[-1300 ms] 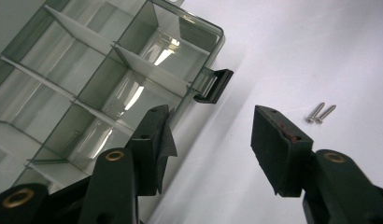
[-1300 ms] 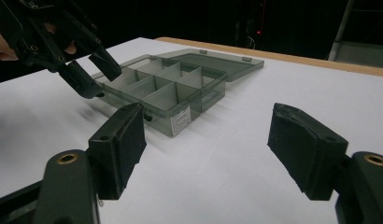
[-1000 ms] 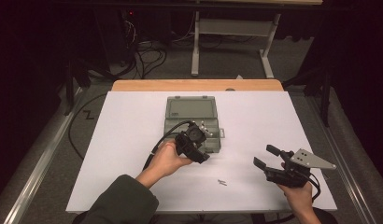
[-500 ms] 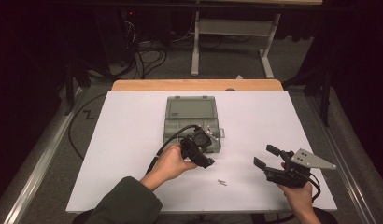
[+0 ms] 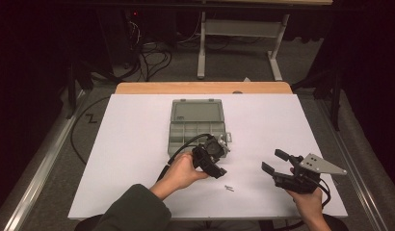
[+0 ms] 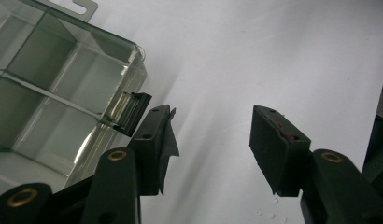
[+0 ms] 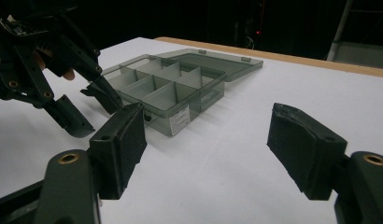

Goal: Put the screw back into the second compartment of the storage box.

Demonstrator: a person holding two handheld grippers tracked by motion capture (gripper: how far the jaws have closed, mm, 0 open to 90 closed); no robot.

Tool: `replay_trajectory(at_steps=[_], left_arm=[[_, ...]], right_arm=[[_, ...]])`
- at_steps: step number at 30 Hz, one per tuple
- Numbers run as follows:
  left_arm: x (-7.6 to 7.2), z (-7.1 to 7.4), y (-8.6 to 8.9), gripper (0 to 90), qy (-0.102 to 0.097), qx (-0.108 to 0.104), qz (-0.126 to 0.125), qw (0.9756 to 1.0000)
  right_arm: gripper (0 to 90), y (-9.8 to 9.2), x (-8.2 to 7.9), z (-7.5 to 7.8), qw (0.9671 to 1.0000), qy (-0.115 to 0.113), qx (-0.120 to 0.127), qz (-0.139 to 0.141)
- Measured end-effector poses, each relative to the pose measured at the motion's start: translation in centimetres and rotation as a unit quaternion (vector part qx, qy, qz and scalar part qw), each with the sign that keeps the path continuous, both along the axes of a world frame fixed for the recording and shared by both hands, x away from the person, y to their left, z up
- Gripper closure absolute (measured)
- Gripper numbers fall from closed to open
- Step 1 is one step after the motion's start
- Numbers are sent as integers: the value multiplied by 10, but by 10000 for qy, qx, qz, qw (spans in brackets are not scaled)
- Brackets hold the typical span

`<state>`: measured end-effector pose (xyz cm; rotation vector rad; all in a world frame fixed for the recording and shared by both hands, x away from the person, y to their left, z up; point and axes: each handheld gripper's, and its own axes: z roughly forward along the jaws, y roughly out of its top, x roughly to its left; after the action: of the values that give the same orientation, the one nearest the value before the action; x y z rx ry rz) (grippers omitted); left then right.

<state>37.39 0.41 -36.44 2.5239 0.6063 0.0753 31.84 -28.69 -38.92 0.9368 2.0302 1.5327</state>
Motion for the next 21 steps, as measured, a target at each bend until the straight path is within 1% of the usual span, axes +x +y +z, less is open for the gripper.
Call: replay_trajectory(at_steps=[7, 11, 14, 19, 21], left_arm=[[-3, -5, -9, 503, 77, 74, -114, 9999], [-4, -7, -14, 511, 90, 129, -207, 9997], [-5, -9, -17, 516, 100, 138, -233, 9996], [-5, -13, -22, 520, 123, 281, -327, 9990], [-6, -14, -24, 523, 146, 303, -344, 9988]], right_arm=[[296, 0, 0, 0, 10000, 12, 4, -1], [296, 0, 0, 0, 10000, 13, 4, -3], [296, 0, 0, 0, 10000, 17, 7, -1], [296, 0, 0, 0, 10000, 17, 10, 1], [296, 0, 0, 0, 10000, -1, 8, 6]])
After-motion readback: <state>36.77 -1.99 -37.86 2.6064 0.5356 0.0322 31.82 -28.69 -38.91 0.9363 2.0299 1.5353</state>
